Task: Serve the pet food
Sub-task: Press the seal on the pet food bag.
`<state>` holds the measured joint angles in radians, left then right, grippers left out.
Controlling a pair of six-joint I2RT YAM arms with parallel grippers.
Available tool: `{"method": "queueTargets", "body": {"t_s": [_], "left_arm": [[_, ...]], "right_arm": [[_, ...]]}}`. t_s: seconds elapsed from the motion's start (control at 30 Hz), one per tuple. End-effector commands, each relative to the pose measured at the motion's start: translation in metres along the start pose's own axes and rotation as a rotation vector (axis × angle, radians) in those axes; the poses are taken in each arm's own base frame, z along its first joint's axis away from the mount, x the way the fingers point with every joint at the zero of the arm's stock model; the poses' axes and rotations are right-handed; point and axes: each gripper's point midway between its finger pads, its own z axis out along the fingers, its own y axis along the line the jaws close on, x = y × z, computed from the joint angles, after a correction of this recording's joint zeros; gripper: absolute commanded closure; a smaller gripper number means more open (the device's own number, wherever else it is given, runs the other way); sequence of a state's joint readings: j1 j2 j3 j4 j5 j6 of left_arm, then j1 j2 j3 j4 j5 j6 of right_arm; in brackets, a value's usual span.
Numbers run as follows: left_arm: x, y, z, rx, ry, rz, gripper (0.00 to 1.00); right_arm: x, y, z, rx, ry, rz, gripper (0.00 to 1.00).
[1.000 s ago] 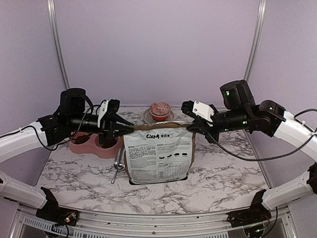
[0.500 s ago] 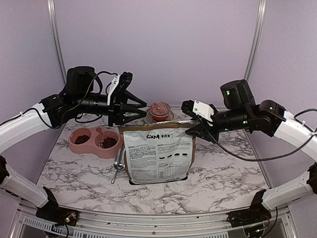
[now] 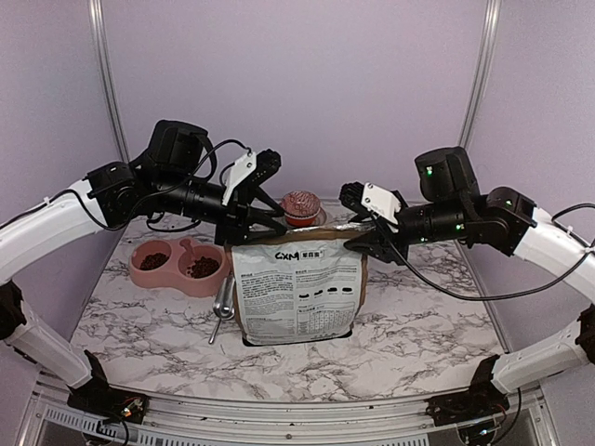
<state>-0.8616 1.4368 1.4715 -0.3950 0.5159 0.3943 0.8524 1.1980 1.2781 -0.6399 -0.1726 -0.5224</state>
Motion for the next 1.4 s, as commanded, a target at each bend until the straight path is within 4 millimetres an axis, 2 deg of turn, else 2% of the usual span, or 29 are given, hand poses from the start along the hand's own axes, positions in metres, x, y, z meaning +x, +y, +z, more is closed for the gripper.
{"method": "queueTargets", "body": {"t_s": [0.0, 0.17, 0.4, 0.47, 0.6, 0.63, 1.03, 1.07, 1.1, 1.23, 1.37], "left_arm": [[0.005, 0.005, -0.016, -0.077, 0.047, 0.049, 0.58], [0.014, 0.012, -0.031, -0.156, 0.074, 0.098, 0.57], [0.016, 0.029, -0.056, -0.250, 0.034, 0.118, 0.56], [0.018, 0.035, -0.060, -0.270, 0.022, 0.108, 0.56], [0.020, 0.040, -0.063, -0.283, 0.015, 0.102, 0.56], [0.020, 0.041, -0.064, -0.288, 0.013, 0.102, 0.56], [0.021, 0.049, -0.070, -0.315, -0.013, 0.112, 0.56], [0.020, 0.048, -0.071, -0.310, -0.019, 0.111, 0.54], [0.018, 0.045, -0.071, -0.293, -0.030, 0.114, 0.52], [0.007, 0.030, -0.068, -0.206, -0.087, 0.107, 0.39], [-0.007, 0.032, -0.056, -0.176, -0.110, 0.034, 0.32]], "right_arm": [[-0.029, -0.013, -0.003, 0.018, -0.078, -0.018, 0.53], [-0.029, -0.004, 0.013, -0.069, -0.048, -0.011, 0.52], [-0.035, 0.005, 0.032, -0.181, -0.021, 0.006, 0.66], [-0.034, 0.007, 0.038, -0.208, -0.004, 0.012, 0.74], [-0.035, 0.005, 0.040, -0.208, -0.004, 0.007, 0.97], [-0.035, 0.004, 0.039, -0.200, -0.004, 0.004, 1.00], [-0.048, -0.024, 0.013, -0.020, -0.040, -0.056, 1.00], [-0.043, -0.035, 0.010, 0.007, -0.034, -0.043, 1.00], [-0.044, -0.038, 0.008, 0.017, -0.036, -0.042, 1.00], [-0.042, -0.037, 0.007, 0.020, -0.041, -0.038, 1.00], [-0.041, -0.035, 0.007, 0.016, -0.050, -0.033, 1.00]]}}
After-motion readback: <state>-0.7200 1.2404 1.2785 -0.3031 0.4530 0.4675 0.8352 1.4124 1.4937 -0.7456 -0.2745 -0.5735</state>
